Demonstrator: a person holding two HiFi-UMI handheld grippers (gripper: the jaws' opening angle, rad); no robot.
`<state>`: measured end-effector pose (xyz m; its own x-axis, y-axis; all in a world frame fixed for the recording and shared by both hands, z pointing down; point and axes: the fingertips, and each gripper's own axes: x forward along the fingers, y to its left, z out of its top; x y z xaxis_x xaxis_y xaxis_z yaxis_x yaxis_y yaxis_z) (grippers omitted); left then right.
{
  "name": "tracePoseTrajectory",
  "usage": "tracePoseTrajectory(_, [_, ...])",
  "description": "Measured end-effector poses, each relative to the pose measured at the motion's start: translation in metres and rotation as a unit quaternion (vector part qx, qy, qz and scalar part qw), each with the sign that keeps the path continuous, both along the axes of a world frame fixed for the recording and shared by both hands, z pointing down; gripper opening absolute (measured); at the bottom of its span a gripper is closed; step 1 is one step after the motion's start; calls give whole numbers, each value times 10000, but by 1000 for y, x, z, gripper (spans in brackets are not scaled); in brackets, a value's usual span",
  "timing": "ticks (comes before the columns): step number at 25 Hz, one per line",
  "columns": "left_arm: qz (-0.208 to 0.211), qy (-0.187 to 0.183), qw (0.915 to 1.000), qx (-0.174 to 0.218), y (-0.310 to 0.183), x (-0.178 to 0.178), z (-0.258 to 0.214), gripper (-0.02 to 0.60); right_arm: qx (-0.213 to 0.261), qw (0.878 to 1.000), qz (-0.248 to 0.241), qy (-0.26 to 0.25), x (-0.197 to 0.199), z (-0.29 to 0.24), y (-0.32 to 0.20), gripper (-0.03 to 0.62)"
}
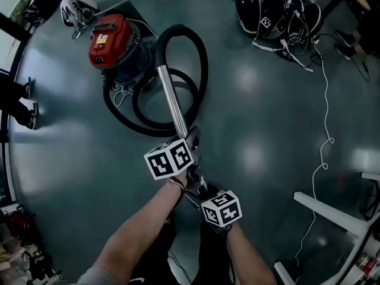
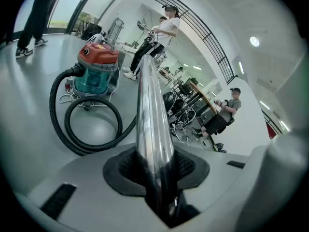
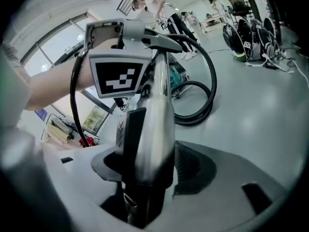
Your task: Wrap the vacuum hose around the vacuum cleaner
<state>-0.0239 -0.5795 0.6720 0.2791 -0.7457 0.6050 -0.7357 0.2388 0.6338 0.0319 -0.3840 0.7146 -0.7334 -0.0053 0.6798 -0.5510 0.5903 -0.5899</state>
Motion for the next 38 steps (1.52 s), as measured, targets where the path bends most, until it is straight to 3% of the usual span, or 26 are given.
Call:
tracePoseTrajectory(3, [-288,-1,9996,-57,-15,20,6,131,207,9983,-506,185,31,2,-19,156])
tracePoseTrajectory(11, [-546,-171,9981,-229,-42,53,21,146,354,9902,-1296,378,93,15,-61,147])
tracePoseTrajectory(16, [-462,-95,9967,-666,-48,52,46,181,523,9776,-1867,824,117,31,-88,143])
tracePoseTrajectory(22, [-239,75,9950,-972,-65,43,75,250,820,9522,-2707,1157,127,54,-136,140])
tracePoseTrajectory(28, [365,283,9939,-1006,-77,26,97,344,855,9270,-3405,1318,114,76,-174,140])
tracePoseTrajectory(34, [929,813,9866,-1069,-73,19,122,379,1134,8929,-4176,1241,101,104,-207,140])
tracePoseTrajectory(38, [1246,952,9822,-1031,-75,16,142,399,1312,8735,-4522,1232,95,128,-230,140])
